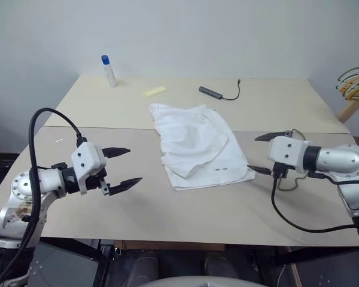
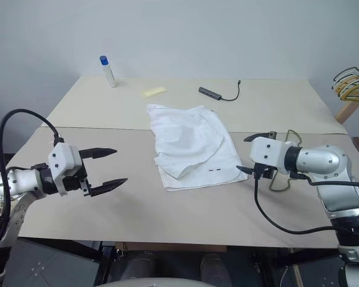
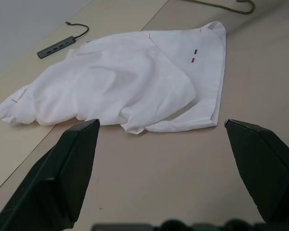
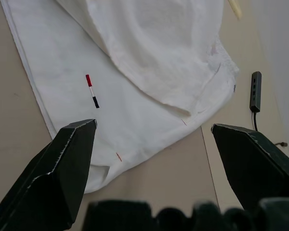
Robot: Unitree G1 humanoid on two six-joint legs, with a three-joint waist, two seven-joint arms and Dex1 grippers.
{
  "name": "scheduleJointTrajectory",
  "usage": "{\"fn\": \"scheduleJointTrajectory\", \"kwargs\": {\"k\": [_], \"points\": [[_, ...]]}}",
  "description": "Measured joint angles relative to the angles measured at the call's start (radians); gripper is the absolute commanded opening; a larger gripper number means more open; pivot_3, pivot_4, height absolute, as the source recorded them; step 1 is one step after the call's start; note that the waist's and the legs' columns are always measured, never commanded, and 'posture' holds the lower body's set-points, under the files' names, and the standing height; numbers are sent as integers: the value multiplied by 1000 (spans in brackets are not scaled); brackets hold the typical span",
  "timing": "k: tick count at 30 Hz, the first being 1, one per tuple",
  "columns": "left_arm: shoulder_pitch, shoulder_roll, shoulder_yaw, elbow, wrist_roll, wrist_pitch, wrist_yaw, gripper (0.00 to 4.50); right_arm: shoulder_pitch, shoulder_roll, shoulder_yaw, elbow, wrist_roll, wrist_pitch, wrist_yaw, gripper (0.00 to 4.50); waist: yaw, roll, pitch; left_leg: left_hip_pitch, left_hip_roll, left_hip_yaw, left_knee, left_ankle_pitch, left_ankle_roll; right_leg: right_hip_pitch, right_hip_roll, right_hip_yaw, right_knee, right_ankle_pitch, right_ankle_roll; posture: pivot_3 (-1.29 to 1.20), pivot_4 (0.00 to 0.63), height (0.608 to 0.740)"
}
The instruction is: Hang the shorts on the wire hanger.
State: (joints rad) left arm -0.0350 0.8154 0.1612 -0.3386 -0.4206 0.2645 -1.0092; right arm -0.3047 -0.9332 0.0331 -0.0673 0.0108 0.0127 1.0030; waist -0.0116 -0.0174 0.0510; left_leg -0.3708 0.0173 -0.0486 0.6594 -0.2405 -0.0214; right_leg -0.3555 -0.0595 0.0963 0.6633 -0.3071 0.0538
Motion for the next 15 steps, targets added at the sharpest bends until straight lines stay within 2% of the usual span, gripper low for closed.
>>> {"fn": "scheduleJointTrajectory", "kwargs": {"k": [15], "points": [[2, 0, -1, 1, 33, -5, 23, 4500, -16, 0, 3, 33, -8, -5, 0, 4481, 0, 0, 0, 0, 0, 0, 0, 0, 0, 0, 0, 0, 0, 0, 0, 62, 0, 740]]}}
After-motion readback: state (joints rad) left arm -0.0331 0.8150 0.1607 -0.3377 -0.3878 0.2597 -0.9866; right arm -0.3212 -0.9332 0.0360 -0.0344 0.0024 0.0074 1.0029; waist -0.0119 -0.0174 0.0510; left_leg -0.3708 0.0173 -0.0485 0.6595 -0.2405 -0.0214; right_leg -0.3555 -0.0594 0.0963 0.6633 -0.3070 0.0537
